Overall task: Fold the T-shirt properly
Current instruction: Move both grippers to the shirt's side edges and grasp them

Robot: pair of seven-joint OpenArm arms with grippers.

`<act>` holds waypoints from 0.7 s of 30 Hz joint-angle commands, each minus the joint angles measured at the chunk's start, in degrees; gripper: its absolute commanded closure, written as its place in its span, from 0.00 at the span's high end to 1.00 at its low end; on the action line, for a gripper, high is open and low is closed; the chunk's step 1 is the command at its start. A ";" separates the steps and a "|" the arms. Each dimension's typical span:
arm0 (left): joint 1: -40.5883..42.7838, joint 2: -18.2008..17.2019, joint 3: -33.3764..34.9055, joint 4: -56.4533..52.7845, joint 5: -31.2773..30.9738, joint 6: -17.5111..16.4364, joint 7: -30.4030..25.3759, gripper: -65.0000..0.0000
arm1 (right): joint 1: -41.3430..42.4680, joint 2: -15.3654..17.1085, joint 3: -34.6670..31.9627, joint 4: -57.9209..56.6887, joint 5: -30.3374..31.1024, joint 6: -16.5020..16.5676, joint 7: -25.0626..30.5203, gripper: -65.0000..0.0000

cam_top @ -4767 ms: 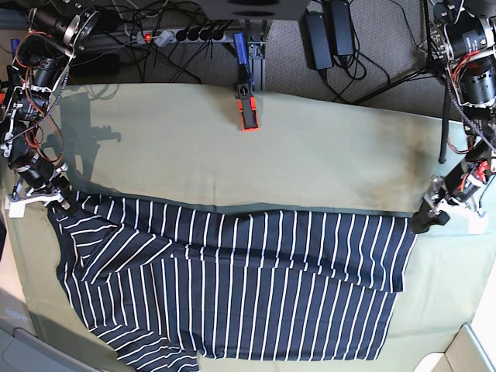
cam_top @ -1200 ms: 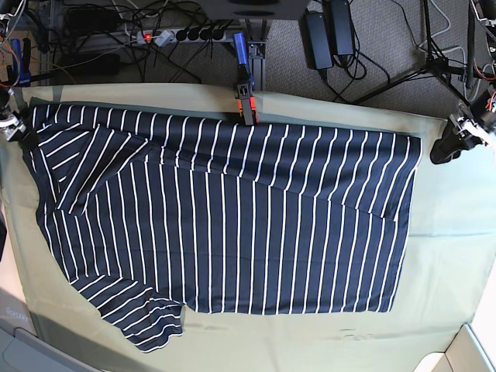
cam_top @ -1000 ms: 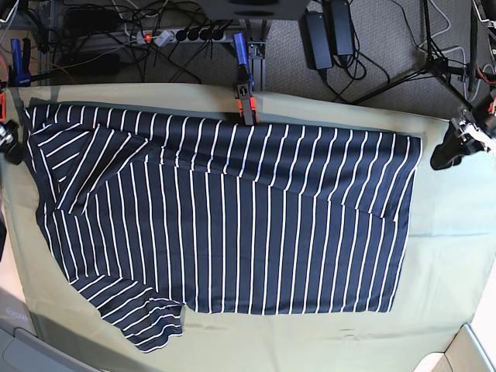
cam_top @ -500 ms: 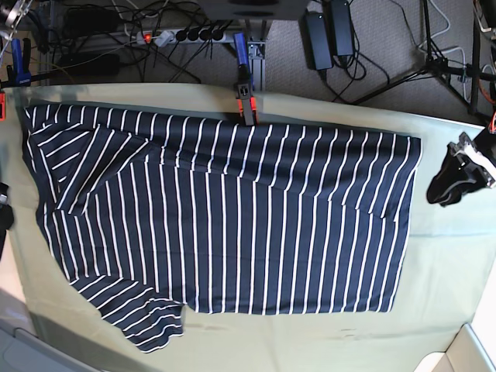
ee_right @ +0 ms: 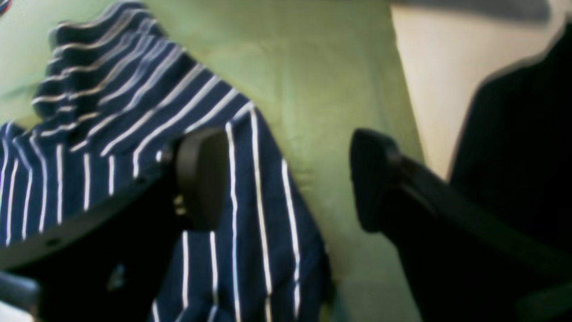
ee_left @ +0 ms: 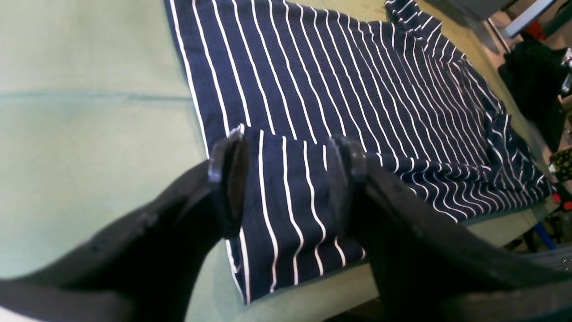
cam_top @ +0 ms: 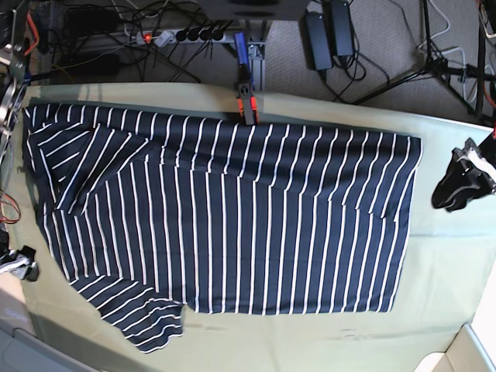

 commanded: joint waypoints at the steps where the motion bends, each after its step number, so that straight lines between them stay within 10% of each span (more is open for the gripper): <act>1: -0.42 -1.38 -0.48 0.87 -1.44 -1.35 -1.22 0.49 | 2.38 0.90 0.22 -1.68 0.33 -1.53 1.25 0.65; 21: -0.28 -3.98 -0.48 0.87 -1.60 -1.35 -0.98 0.49 | 0.09 -1.81 0.22 -13.88 -1.49 -2.27 6.32 0.65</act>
